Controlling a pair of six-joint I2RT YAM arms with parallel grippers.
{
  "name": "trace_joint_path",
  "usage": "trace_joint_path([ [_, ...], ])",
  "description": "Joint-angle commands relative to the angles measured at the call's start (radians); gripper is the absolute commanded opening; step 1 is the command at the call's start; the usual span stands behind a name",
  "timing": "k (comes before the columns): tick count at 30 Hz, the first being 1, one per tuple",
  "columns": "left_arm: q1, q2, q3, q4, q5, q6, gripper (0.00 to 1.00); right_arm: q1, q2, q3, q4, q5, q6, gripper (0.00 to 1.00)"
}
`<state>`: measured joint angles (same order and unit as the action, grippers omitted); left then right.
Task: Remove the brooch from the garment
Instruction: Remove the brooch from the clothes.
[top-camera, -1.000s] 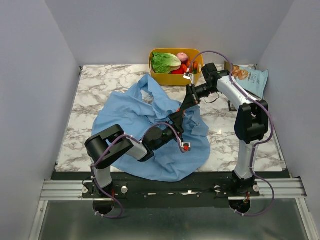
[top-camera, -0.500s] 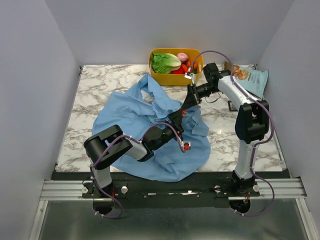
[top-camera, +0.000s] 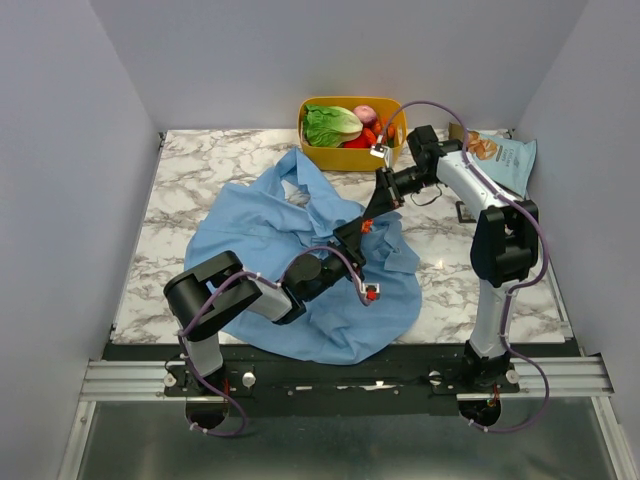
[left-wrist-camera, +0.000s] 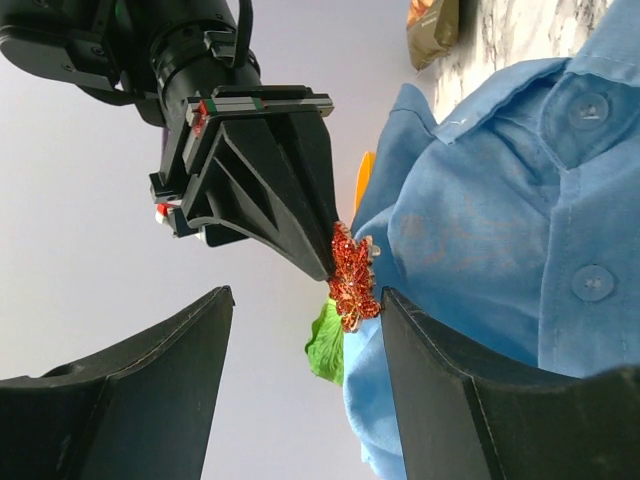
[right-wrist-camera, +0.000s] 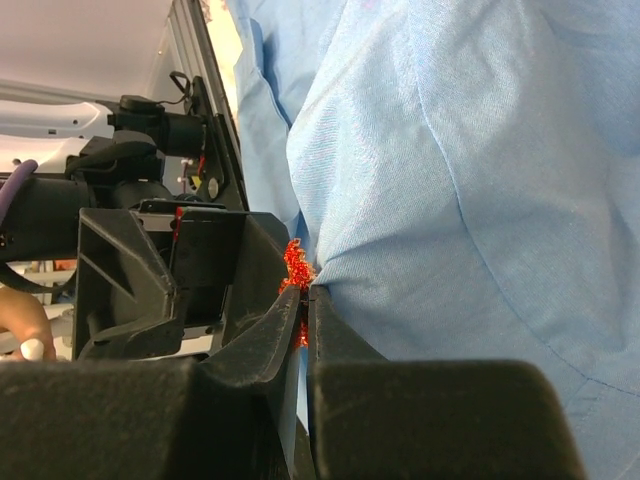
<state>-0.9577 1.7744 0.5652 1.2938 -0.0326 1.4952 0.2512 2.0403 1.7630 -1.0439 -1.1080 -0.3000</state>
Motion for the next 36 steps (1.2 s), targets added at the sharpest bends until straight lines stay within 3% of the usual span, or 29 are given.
trace_joint_path([
  [1,0.0,-0.021,-0.018,0.398,-0.009,0.01,0.66,-0.004,-0.009,0.01,-0.025,-0.003,-0.014,0.14],
  [3,0.0,-0.021,-0.011,0.4,-0.009,0.01,0.57,-0.004,-0.006,0.012,-0.027,-0.004,-0.014,0.14],
  [7,0.0,-0.013,0.004,0.398,-0.009,0.011,0.55,-0.006,-0.003,0.01,-0.028,-0.003,-0.014,0.14],
  [10,0.0,-0.006,0.018,0.398,-0.01,0.011,0.47,-0.006,-0.005,0.01,-0.028,-0.001,-0.016,0.14],
  [29,0.0,0.025,0.042,0.397,-0.033,-0.007,0.32,-0.006,-0.005,0.01,-0.034,-0.003,-0.024,0.14],
  [36,0.0,0.031,0.044,0.398,-0.052,-0.027,0.18,-0.006,-0.002,0.009,-0.034,0.002,-0.024,0.14],
])
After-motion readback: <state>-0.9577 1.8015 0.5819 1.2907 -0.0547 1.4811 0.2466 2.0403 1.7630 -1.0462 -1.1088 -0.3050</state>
